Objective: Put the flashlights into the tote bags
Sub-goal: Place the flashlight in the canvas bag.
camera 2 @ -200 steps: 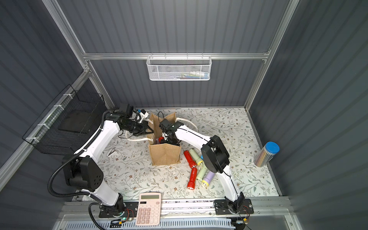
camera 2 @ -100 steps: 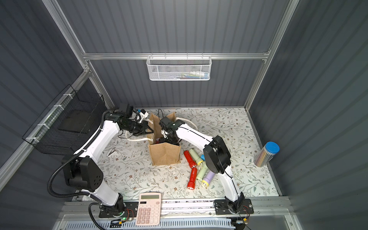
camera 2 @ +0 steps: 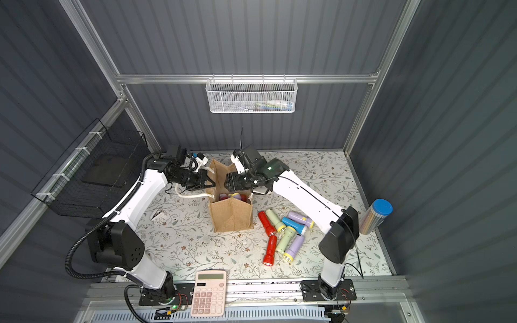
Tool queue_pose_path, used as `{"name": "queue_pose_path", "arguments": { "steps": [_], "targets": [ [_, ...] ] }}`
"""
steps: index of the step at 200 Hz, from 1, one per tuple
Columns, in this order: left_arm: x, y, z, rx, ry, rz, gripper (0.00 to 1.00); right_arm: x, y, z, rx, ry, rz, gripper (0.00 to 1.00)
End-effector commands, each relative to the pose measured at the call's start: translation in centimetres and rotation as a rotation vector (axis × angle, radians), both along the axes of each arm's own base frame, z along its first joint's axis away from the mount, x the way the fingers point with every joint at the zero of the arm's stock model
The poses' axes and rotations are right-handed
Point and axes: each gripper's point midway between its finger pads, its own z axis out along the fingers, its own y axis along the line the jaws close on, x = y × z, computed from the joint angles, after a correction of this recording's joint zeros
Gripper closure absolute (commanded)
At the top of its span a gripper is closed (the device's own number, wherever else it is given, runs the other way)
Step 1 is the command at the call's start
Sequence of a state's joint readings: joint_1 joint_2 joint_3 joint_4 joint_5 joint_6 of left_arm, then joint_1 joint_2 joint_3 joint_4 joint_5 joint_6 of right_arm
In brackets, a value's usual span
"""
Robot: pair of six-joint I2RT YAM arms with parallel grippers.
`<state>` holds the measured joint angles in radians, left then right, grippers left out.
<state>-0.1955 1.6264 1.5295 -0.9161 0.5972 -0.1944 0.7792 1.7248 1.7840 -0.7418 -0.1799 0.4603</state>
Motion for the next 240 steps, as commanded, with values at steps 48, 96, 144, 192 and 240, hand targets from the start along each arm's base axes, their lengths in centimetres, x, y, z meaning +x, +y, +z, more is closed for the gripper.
{"name": "queue_pose_path", "arguments": {
  "steps": [48,96,144,192,240],
  "targets": [
    [-0.3,-0.1,2.4,-0.023,-0.083,-0.017,1.0,0.7,-9.3,3.0,0.075,-0.104,-0.322,0.31],
    [-0.2,-0.2,2.6,-0.03,-0.087,-0.016,1.0,-1.6,-19.1,-2.5,0.05,0.094,-0.68,0.31],
    [-0.2,-0.3,2.5,-0.038,-0.08,-0.018,1.0,-3.3,-23.8,-9.3,0.116,0.305,-0.937,0.3],
    [-0.3,-0.3,2.3,-0.032,-0.078,-0.02,1.0,-3.6,-26.0,-15.0,0.199,0.504,-1.133,0.33],
    [-0.3,-0.2,1.8,-0.025,-0.062,-0.021,1.0,-3.6,-26.5,-19.0,0.173,0.641,-1.236,0.36]
  ]
}}
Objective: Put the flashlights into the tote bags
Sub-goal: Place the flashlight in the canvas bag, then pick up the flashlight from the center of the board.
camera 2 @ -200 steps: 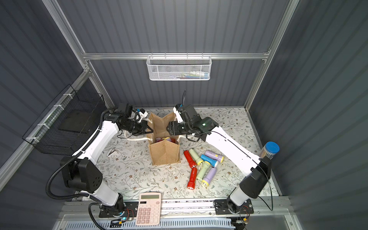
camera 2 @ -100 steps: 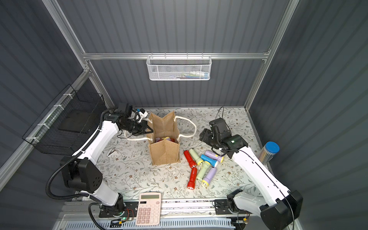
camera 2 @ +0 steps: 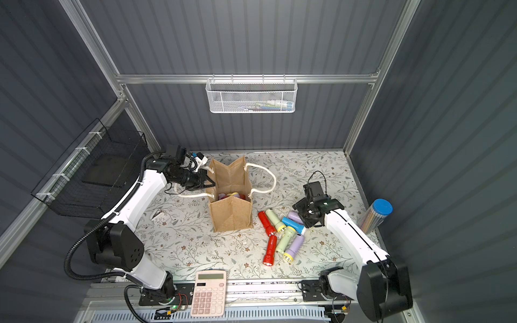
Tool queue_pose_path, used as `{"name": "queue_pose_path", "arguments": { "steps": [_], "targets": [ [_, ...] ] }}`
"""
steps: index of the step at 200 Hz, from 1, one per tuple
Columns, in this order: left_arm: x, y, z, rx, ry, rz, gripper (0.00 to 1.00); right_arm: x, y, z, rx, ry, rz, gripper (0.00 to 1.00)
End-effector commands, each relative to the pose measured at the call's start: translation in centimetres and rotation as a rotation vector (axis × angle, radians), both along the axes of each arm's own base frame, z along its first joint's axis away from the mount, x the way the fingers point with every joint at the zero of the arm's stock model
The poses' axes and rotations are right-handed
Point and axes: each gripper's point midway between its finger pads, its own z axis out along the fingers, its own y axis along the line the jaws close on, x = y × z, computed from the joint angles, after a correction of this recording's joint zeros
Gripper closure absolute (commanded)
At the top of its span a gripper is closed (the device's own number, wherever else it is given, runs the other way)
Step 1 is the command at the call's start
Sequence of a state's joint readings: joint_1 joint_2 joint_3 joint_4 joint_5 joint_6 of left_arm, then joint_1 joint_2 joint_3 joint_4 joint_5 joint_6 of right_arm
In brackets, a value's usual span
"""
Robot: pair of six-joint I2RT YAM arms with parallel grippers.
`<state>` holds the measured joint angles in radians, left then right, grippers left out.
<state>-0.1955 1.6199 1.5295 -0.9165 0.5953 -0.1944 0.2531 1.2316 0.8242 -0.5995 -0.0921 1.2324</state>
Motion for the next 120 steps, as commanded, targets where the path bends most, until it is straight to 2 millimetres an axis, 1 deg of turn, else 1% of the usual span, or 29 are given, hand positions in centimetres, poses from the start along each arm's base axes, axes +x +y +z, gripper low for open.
{"name": "queue_pose_path", "arguments": {
  "steps": [1,19,42,75,91,120],
  "targets": [
    [-0.2,-0.3,1.5,-0.025,-0.057,-0.022,1.0,0.2,0.2,-1.4,0.042,0.048,-0.066,0.36],
    [-0.2,-0.2,1.4,-0.02,-0.054,-0.022,1.0,0.6,-0.1,-2.3,0.028,0.063,-0.091,0.38],
    [-0.1,-0.2,1.1,-0.014,-0.048,-0.023,1.0,1.1,0.2,-3.0,0.035,0.089,-0.104,0.39],
    [0.1,-0.2,0.7,-0.007,-0.038,-0.026,1.0,1.3,0.4,-4.7,0.038,0.149,-0.124,0.4],
    [0.1,-0.2,0.5,-0.005,-0.033,-0.028,1.0,1.8,0.3,-5.5,0.039,0.146,-0.143,0.42],
    [0.1,-0.1,0.3,0.0,-0.026,-0.031,1.0,3.1,0.8,-6.2,0.054,0.145,-0.137,0.44]
  ]
}}
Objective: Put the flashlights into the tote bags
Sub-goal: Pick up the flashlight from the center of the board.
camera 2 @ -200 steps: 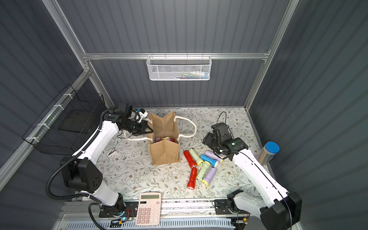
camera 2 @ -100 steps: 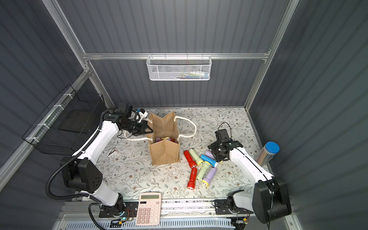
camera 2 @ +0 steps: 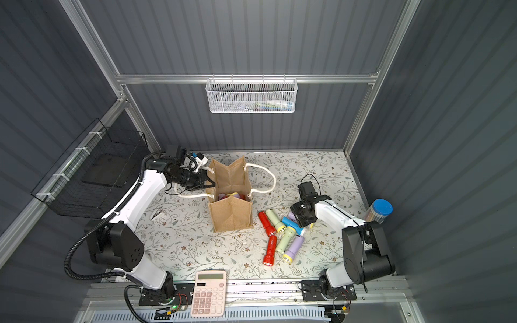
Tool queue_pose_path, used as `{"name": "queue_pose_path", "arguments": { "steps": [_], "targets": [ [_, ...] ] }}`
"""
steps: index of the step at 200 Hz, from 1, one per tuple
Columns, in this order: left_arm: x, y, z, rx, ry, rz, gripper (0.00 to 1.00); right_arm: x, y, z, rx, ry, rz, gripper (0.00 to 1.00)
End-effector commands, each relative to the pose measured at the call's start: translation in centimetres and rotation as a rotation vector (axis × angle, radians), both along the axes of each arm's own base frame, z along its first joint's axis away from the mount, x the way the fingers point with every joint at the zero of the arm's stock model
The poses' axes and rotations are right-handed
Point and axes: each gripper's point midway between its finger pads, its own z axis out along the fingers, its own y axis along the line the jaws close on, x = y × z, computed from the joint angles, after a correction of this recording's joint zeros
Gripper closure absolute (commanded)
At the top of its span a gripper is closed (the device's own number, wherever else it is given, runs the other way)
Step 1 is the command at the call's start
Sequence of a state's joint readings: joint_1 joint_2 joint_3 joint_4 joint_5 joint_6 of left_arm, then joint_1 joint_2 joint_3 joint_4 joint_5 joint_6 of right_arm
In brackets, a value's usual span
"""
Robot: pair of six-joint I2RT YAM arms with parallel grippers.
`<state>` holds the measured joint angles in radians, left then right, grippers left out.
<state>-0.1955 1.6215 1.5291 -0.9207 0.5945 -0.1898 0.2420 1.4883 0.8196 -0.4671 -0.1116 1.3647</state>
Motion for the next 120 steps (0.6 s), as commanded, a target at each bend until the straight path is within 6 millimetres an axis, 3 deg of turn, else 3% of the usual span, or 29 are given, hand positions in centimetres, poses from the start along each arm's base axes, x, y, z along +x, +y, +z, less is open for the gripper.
{"name": "queue_pose_path", "arguments": {
  "steps": [1,31,120],
  "targets": [
    [0.2,-0.2,0.4,-0.002,-0.029,-0.028,1.0,1.4,0.4,-0.1,0.019,-0.011,-0.012,0.44],
    [0.3,-0.1,0.1,0.003,-0.025,-0.029,1.0,1.9,0.8,-1.0,0.013,0.024,0.019,0.44],
    [0.5,0.0,-0.5,0.021,-0.01,-0.024,1.0,0.1,-0.8,-3.8,-0.096,0.143,0.074,0.59]
  ]
}}
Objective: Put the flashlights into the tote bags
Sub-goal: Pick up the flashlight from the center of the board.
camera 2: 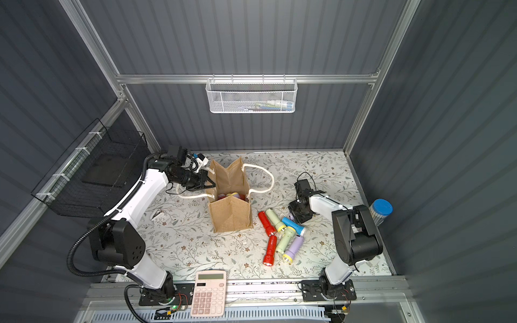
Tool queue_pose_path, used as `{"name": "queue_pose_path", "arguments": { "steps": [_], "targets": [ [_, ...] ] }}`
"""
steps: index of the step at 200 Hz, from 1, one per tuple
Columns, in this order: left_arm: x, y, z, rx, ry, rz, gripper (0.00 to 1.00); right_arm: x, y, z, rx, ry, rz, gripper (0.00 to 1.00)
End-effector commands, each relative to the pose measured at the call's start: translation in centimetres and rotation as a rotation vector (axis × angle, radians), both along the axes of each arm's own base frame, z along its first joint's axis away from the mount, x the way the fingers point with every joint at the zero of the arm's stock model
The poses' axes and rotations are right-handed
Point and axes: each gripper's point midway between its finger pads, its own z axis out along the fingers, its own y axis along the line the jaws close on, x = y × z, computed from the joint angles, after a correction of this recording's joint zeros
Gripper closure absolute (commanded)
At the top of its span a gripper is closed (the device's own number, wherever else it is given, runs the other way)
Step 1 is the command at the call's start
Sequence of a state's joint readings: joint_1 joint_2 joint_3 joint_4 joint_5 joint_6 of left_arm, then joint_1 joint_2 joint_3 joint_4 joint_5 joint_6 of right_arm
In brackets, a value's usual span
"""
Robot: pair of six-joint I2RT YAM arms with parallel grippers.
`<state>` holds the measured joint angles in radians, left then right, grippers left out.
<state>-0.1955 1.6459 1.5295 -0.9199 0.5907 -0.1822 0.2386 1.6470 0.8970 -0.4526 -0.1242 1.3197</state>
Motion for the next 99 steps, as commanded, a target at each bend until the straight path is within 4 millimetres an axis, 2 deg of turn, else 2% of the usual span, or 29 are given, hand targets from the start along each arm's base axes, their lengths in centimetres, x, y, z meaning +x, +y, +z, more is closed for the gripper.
{"name": "queue_pose_path", "arguments": {
  "steps": [1,25,44,75,99],
  "targets": [
    [0.2,0.1,0.4,0.011,-0.027,-0.02,1.0,-1.5,-1.3,-1.5,-0.081,0.082,0.033,0.59],
    [0.2,0.1,0.3,0.013,-0.026,-0.017,1.0,-1.5,-1.9,-1.5,-0.126,0.091,0.07,0.71],
    [0.3,0.1,0.3,0.014,-0.026,-0.016,1.0,-0.9,-2.5,-0.4,-0.188,0.065,0.103,0.8],
    [0.3,0.1,0.6,0.011,-0.03,-0.013,1.0,1.0,-3.0,3.6,-0.281,-0.036,0.156,0.92],
    [0.3,0.1,0.8,0.009,-0.036,-0.01,1.0,2.3,-2.6,7.5,-0.325,-0.14,0.206,0.95]
  ]
}}
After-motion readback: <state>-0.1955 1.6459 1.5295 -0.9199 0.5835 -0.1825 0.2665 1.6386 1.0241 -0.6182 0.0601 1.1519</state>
